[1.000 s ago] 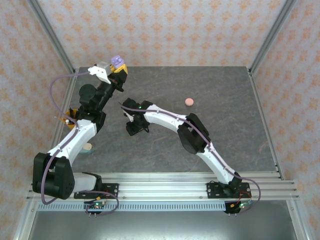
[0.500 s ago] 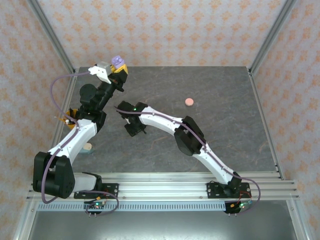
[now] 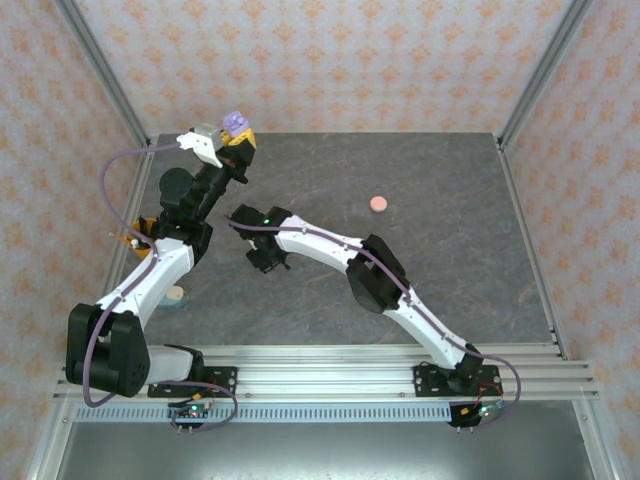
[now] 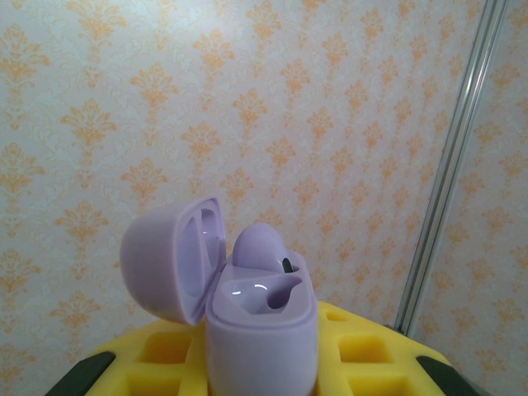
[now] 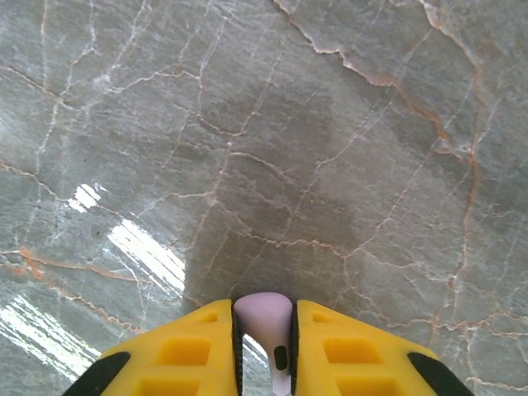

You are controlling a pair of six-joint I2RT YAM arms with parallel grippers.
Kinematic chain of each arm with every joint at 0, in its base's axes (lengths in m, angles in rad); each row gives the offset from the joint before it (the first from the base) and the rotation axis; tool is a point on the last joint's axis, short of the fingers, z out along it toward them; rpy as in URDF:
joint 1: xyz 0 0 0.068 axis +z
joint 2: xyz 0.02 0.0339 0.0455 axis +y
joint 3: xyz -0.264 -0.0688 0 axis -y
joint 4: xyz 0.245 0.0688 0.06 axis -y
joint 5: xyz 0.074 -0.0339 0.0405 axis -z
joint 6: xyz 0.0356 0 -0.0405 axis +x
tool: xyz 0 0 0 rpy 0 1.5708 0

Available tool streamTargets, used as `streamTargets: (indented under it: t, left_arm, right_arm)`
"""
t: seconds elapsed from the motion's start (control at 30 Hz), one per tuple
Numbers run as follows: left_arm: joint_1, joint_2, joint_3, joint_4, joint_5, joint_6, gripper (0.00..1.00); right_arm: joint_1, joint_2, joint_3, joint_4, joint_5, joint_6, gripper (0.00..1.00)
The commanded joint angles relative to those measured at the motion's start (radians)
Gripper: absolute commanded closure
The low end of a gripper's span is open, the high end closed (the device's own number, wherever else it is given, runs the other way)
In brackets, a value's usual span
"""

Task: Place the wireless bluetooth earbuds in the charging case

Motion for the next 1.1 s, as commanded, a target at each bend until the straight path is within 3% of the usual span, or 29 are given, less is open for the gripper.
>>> streamTargets:
  t: [0.0, 0.6, 0.73, 1.07]
  left_arm:
    - [0.005, -0.023, 0.016, 0.045, 0.014, -0.013, 1.0]
    - [-0.002, -0.027, -0.008, 0.043, 0.063, -0.058, 1.0]
    - [-0.031, -0.028, -0.02, 0.016, 0.073, -0.039, 1.0]
    - [-0.152, -0.057, -0.051, -0.057, 0.037, 0.033, 1.0]
  right_arm:
    - [0.012, -0.005, -0.034, -0.013, 0.051, 0.019, 0.81]
    - [-0.076, -0.423, -0.582, 0.193, 0.121, 0.106, 0.87]
    - [-0.114, -0.535, -0.706, 0.248, 0.131, 0.125, 0.87]
    - [-0.171, -0.623, -0.855, 0.272, 0.133, 0.112, 0.9]
